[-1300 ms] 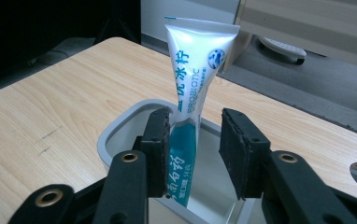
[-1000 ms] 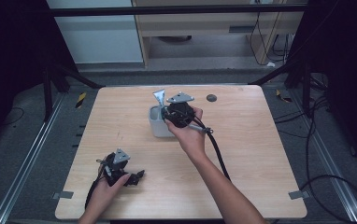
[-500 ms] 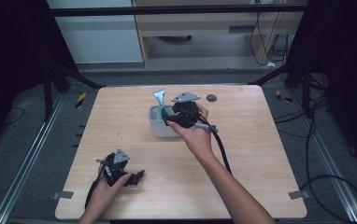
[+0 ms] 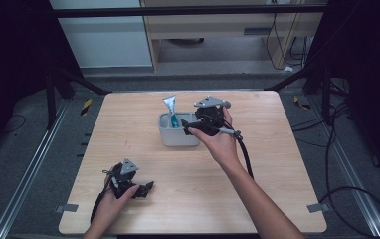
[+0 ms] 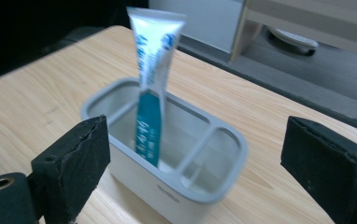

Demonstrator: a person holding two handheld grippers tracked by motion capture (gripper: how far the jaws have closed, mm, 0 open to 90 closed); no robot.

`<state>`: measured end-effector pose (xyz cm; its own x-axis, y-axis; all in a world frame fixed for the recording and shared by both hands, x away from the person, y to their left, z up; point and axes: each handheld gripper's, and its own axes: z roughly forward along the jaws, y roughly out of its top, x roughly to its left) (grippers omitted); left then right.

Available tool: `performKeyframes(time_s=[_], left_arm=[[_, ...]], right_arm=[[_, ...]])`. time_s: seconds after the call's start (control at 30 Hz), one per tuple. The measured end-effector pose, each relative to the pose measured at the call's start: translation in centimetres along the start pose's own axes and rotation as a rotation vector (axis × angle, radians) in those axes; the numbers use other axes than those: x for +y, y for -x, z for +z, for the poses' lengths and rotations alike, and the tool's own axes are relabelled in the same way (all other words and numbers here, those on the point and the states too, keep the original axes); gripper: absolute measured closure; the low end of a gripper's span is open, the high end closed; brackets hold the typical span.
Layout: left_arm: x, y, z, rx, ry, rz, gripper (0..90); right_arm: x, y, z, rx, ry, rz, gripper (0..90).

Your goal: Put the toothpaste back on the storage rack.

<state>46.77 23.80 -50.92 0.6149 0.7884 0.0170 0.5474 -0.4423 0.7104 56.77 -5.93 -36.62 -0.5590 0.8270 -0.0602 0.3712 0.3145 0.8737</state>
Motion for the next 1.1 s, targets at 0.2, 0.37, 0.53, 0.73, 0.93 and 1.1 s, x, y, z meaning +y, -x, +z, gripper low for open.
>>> performKeyframes(time_s=[0.2,0.37,0.53,0.73,0.93,1.1], left_arm=[[0.0,0.0,0.0,0.000,0.000,0.000,0.0],[0.0,0.0,0.0,0.000,0.000,0.000,0.0],[0.0,0.0,0.0,0.000,0.001,0.000,0.0],[0.0,0.0,0.0,0.000,0.000,0.000,0.0],[0.0,0.0,0.0,0.000,0.000,0.000,0.0],[0.0,0.0,0.0,0.000,0.000,0.000,0.0]], right_arm=[[-1.4,1.5,-1.6,-0.010,-0.009,-0.007,6.6],[-2.5,2.5,-2.6,-0.015,-0.017,-0.004,6.6],[-3.4,3.4,-3.3,-0.037,-0.028,-0.007,8.4],[-4.7,4.5,-4.0,-0.054,-0.046,-0.006,8.6],[-6.0,5.4,-4.5,-0.064,-0.064,0.001,9.0],[-6.8,5.8,-4.8,-0.073,-0.074,0.010,9.0]])
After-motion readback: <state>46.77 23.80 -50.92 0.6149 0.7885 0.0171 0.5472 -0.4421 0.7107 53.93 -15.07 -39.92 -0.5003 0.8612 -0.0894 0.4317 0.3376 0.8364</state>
